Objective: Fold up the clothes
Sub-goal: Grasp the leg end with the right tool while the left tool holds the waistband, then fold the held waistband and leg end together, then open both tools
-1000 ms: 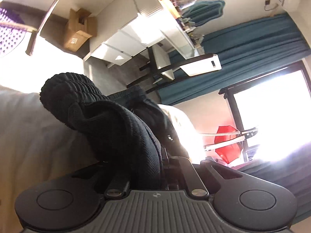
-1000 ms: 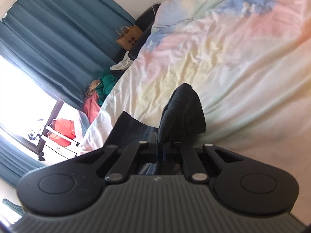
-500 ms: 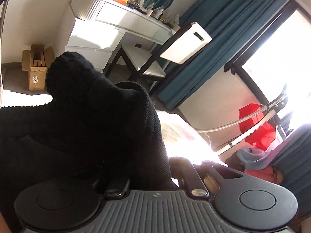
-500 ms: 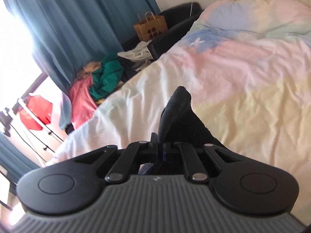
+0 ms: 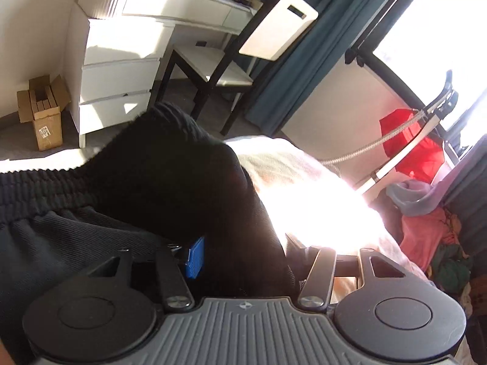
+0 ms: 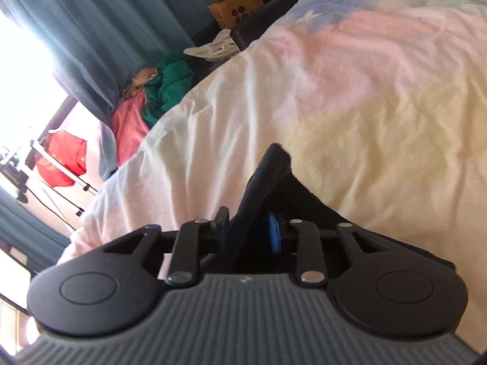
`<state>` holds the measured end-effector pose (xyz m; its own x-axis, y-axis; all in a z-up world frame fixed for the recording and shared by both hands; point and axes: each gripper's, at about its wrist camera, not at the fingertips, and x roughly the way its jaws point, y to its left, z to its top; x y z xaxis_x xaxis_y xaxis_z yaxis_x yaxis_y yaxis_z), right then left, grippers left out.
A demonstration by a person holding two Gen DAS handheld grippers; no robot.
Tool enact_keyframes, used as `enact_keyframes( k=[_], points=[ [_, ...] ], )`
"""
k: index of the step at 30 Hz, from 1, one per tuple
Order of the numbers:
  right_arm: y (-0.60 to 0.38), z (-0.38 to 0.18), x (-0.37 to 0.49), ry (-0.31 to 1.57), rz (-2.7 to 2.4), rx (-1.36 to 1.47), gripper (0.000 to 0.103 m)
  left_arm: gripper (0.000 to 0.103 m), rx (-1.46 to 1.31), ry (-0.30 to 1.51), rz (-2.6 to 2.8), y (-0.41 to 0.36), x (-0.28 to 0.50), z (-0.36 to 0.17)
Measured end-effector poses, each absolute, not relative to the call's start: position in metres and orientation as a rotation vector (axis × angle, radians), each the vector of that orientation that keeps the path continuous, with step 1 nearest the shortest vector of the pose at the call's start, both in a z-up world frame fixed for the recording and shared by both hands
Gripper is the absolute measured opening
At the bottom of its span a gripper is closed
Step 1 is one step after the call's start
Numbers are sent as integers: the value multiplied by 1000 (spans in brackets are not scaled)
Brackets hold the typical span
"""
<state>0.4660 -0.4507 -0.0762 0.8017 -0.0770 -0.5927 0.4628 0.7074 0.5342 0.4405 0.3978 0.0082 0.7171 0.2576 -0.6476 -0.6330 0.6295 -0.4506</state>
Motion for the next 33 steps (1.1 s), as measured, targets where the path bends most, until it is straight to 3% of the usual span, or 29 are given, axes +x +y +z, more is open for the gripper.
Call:
enact_keyframes(
  k=[1,2,3,7,15,21,24,26,27,28,30,33],
  points=[
    [-452,-69,453,551,-316,735,50,72,-713,533,556,397,428,19],
    [-454,-61,440,530,-312,740,53,86,-704,506,562,397,415,28],
    [-456,-56,427,524,-303,747,57,88,-698,495,559,399,403,34],
    [-465,-48,374,531,-275,819,61,88,-737,535,540,408,354,41],
    [-465,-117,300,683,-245,1165,62,88,-1241,702,526,472,199,-62],
    [-457,-145,318,621,-223,1200,62,92,-1282,515,478,479,182,-89],
    [-454,-156,338,587,-242,1189,62,75,-1240,448,501,476,208,-90],
    [-449,-158,351,557,-268,1136,61,70,-1209,412,543,469,229,-88],
    [-446,-157,356,540,-282,1098,55,62,-1194,392,562,468,236,-88],
    [-444,-155,360,530,-298,1061,37,57,-1184,383,581,467,246,-89],
    [-444,-153,365,529,-345,1041,21,31,-1171,391,603,470,266,-85],
    [-453,-150,356,464,-339,1167,17,17,-1171,446,583,481,288,-64]
  ],
)
